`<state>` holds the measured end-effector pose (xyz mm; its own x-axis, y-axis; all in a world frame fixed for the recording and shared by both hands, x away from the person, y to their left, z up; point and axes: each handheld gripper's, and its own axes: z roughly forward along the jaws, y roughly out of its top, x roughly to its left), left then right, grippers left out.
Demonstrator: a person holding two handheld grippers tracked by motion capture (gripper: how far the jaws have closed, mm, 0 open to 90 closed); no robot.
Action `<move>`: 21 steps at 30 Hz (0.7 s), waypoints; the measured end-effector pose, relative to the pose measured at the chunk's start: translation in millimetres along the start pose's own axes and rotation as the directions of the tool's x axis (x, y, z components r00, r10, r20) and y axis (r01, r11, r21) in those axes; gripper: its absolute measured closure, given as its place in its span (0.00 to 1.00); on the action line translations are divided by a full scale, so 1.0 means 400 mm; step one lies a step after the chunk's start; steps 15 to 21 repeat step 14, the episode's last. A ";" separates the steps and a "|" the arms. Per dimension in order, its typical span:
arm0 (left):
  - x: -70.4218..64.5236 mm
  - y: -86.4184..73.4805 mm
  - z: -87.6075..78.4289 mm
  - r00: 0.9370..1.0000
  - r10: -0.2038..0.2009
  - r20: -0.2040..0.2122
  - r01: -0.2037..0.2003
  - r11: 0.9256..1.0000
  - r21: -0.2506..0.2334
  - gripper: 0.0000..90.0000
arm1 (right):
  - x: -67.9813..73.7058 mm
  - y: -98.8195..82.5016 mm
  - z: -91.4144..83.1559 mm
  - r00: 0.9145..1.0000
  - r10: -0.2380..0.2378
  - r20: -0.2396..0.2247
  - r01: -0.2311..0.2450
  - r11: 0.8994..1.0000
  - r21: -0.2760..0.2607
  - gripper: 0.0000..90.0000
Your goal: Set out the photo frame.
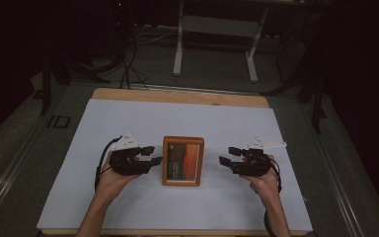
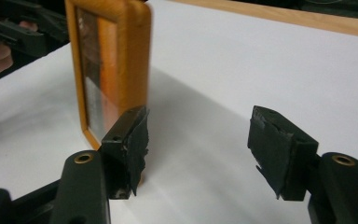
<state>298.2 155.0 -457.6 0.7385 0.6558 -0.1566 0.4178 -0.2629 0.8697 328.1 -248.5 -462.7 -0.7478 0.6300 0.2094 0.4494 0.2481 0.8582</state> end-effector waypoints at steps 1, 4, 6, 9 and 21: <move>0.004 0.000 -0.004 1.000 -0.002 -0.007 0.002 1.000 -0.002 0.53 | -0.006 -0.001 -0.007 1.000 0.007 0.007 -0.007 1.000 -0.001 0.41; 0.015 -0.003 -0.015 0.999 -0.016 -0.033 0.016 1.000 -0.012 0.53 | -0.026 -0.005 -0.030 0.999 0.032 0.027 -0.031 0.999 -0.009 0.41; 0.022 -0.005 -0.023 0.999 -0.024 -0.045 0.023 1.000 -0.020 0.53 | -0.041 -0.010 -0.044 0.998 0.048 0.042 -0.048 0.999 -0.018 0.40; 0.032 -0.010 -0.030 0.996 -0.019 -0.089 0.018 1.000 -0.012 0.52 | -0.061 -0.019 -0.066 0.996 0.074 0.058 -0.073 0.997 -0.025 0.42; 0.054 -0.028 -0.029 0.987 -0.017 -0.158 0.020 1.000 0.021 0.52 | -0.083 -0.035 -0.081 0.993 0.077 0.093 -0.077 0.997 -0.001 0.43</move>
